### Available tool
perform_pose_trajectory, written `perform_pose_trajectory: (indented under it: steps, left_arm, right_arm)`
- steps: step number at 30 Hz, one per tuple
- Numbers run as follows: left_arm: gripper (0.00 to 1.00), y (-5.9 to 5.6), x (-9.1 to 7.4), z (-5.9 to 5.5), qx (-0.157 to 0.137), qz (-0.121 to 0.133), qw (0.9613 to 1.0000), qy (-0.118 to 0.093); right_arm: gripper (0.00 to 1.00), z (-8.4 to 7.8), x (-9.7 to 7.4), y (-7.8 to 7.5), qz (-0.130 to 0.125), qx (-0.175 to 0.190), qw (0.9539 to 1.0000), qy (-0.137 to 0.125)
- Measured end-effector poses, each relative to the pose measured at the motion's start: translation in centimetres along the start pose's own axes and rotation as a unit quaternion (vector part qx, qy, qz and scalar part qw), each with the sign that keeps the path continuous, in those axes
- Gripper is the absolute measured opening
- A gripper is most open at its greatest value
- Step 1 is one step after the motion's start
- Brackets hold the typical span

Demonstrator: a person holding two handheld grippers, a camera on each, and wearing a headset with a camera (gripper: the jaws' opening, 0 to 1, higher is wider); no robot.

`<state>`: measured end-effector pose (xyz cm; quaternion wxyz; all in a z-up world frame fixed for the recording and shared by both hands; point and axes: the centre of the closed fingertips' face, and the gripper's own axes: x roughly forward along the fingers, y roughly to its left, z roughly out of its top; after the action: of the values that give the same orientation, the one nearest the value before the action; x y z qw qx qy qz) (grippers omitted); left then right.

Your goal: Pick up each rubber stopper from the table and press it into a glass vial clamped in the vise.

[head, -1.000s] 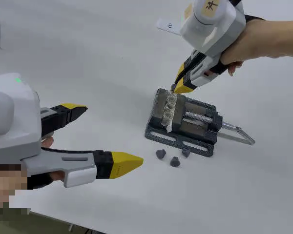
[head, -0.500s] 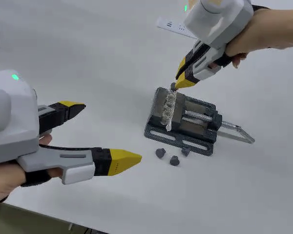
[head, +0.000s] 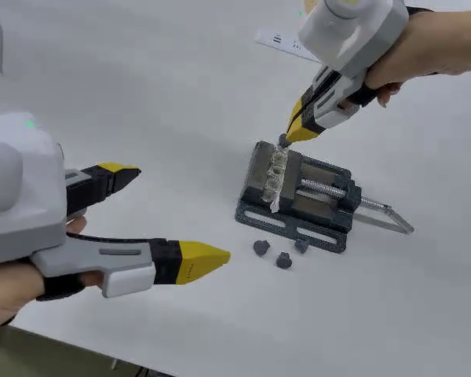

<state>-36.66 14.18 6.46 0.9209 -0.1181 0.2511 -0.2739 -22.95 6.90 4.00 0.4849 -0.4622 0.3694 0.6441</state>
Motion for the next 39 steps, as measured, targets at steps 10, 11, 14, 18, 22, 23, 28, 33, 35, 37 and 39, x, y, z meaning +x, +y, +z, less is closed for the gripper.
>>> perform_pose_trajectory:
  steps: [10, 11, 14, 18, 22, 23, 28, 33, 35, 37, 39]
  left_arm:
    - [0.94, -0.2, 0.3, -0.4, -0.002, -0.006, 1.0000, 0.006]
    - [0.94, -0.2, 0.4, -0.4, -0.003, -0.007, 1.0000, 0.006]
    - [0.94, -0.4, 0.5, -0.6, -0.002, -0.009, 0.9999, 0.010]
    - [0.94, -0.7, 0.8, -0.8, -0.004, -0.013, 0.9998, 0.014]
    - [0.94, -0.9, 1.0, -0.8, -0.005, -0.015, 0.9998, 0.014]
    - [0.94, -1.0, 1.1, -0.7, -0.005, -0.016, 0.9997, 0.015]
    - [0.94, -0.9, 1.2, -0.8, -0.006, -0.017, 0.9997, 0.015]
    - [0.94, -0.5, 1.1, -1.0, -0.009, -0.015, 0.9997, 0.016]
    - [0.94, -0.5, 1.1, -1.0, -0.011, -0.014, 0.9997, 0.016]
    - [0.94, -0.4, 1.1, -1.1, -0.012, -0.013, 0.9997, 0.017]
    - [0.94, -0.4, 1.1, -1.2, -0.013, -0.012, 0.9997, 0.017]
  right_arm:
    - [0.00, -0.1, 0.2, 0.0, 0.001, 0.000, 1.0000, 0.001]
    - [0.00, -0.1, 0.2, 0.0, 0.001, 0.002, 1.0000, 0.001]
    - [0.00, -0.1, 0.2, 0.0, 0.001, 0.004, 1.0000, -0.001]
    - [0.01, -0.2, 0.2, 0.1, 0.008, 0.003, 1.0000, -0.001]
    - [0.00, -0.2, 0.4, -0.3, 0.009, 0.001, 0.9999, 0.009]
    - [0.00, -0.4, 0.3, -0.2, 0.011, -0.004, 0.9999, 0.013]
    - [0.00, -0.4, 0.3, -0.3, 0.023, -0.002, 0.9993, 0.028]
    - [0.00, -0.2, 0.1, 0.3, 0.036, 0.007, 0.9983, 0.044]
    - [0.00, -0.2, 0.2, 0.2, 0.035, 0.008, 0.9981, 0.051]
    - [0.00, -0.2, 0.3, 0.1, 0.033, 0.012, 0.9978, 0.056]
    - [0.00, -0.3, 0.5, -0.4, 0.031, 0.008, 0.9977, 0.060]
